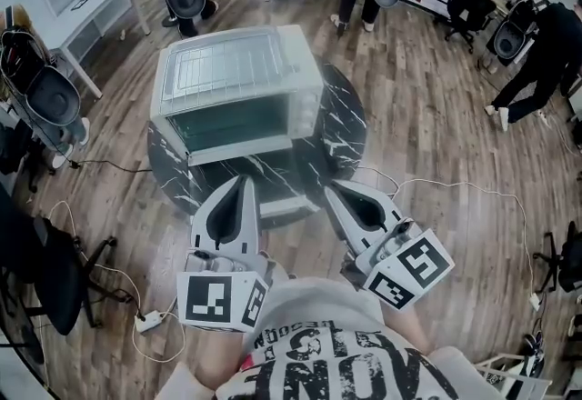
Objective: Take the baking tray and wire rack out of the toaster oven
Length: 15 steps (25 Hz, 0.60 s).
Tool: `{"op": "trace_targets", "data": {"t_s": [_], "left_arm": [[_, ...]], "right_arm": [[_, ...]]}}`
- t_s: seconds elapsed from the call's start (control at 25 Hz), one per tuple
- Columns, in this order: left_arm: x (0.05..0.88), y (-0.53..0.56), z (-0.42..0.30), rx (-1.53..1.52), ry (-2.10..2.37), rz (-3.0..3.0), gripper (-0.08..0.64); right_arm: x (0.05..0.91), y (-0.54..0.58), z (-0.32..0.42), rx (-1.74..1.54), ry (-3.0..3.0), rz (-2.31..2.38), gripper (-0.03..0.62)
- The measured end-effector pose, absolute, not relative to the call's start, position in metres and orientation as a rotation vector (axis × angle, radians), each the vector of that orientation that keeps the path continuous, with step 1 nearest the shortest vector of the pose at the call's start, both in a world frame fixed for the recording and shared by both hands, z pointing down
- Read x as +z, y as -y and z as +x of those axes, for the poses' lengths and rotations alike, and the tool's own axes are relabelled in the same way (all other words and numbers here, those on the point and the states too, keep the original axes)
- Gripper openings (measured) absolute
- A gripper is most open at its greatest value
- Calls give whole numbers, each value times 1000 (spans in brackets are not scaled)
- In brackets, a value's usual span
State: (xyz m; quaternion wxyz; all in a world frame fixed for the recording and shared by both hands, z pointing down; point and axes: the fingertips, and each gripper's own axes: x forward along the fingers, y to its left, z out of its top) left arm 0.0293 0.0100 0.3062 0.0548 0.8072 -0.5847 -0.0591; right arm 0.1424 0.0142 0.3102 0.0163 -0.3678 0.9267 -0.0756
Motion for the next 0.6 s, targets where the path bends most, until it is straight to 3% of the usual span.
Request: {"op": "trace_targets", "data": {"t_s": [0.6], "left_arm": [[310, -1, 30, -174, 1760, 2442, 2]], "right_arm": [[317, -3, 146, -260, -2883, -1176, 2]]}}
